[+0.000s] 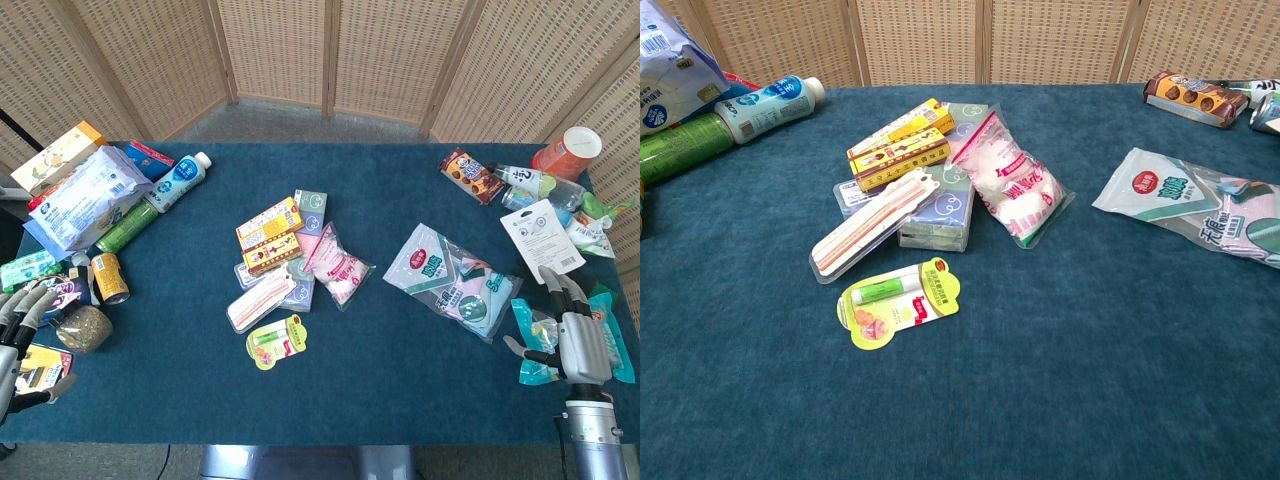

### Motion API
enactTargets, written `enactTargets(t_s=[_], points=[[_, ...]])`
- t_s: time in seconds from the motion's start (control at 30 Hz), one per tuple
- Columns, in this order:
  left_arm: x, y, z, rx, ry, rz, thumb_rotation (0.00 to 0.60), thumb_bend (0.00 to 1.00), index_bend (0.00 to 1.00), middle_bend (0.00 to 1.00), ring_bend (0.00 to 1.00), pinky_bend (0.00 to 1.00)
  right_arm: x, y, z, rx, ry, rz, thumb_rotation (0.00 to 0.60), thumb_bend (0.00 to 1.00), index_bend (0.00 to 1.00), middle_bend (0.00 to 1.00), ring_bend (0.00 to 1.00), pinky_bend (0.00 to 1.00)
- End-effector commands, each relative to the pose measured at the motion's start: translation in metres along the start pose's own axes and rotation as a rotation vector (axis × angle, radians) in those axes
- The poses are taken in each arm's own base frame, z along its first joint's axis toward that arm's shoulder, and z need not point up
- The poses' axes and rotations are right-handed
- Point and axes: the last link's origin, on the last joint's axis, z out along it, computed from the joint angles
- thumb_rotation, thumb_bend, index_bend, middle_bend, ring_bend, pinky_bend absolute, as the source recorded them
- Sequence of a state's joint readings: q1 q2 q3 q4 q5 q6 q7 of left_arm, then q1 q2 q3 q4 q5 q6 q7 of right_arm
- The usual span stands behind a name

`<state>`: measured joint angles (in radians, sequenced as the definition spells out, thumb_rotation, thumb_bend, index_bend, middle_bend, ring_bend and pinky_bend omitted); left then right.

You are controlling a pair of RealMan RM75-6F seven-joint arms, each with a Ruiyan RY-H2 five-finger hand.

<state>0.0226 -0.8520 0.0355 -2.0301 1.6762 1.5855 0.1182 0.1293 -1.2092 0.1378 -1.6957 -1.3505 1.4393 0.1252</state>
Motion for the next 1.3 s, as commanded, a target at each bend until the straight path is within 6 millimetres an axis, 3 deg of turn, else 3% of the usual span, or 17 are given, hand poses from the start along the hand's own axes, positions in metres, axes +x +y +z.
enactTargets(t_s=[0.03,0.2,0.33,0.67,0.97,1.3], points=[[0.000,0.000,0.000,0.002,-0.001,0.000,0.600,0.00,0.00,0.00,0.00,0.00,0.000,0.001,0.001,-0.005,-0.004,0.004,0.600,0.00,0.00,0.00,0.00,0.00],[-0.001,0.000,0.000,0.005,-0.003,0.004,0.600,0.00,0.00,0.00,0.00,0.00,-0.008,-0.007,0.006,-0.019,-0.057,0.087,0.600,0.00,0.00,0.00,0.00,0.00],[-0.003,0.001,0.002,0.005,-0.007,0.008,0.600,0.00,0.00,0.00,0.00,0.00,-0.022,-0.027,0.024,0.003,-0.138,0.124,0.600,0.00,0.00,0.00,0.00,0.00],[-0.001,-0.004,0.004,0.026,0.003,0.005,0.600,0.00,0.00,0.00,0.00,0.00,-0.080,-0.113,0.078,0.114,-0.269,0.106,0.600,0.00,0.00,0.00,0.00,0.00],[0.002,-0.012,0.005,0.050,0.010,-0.008,0.600,0.00,0.00,0.00,0.00,0.00,-0.139,-0.171,0.099,0.114,-0.375,0.124,0.600,0.00,0.00,0.00,0.00,0.00],[0.005,-0.024,0.008,0.088,0.014,-0.017,0.600,0.00,0.00,0.00,0.00,0.00,-0.169,-0.195,0.125,0.080,-0.383,0.096,0.600,0.00,0.00,0.00,0.00,0.00]])
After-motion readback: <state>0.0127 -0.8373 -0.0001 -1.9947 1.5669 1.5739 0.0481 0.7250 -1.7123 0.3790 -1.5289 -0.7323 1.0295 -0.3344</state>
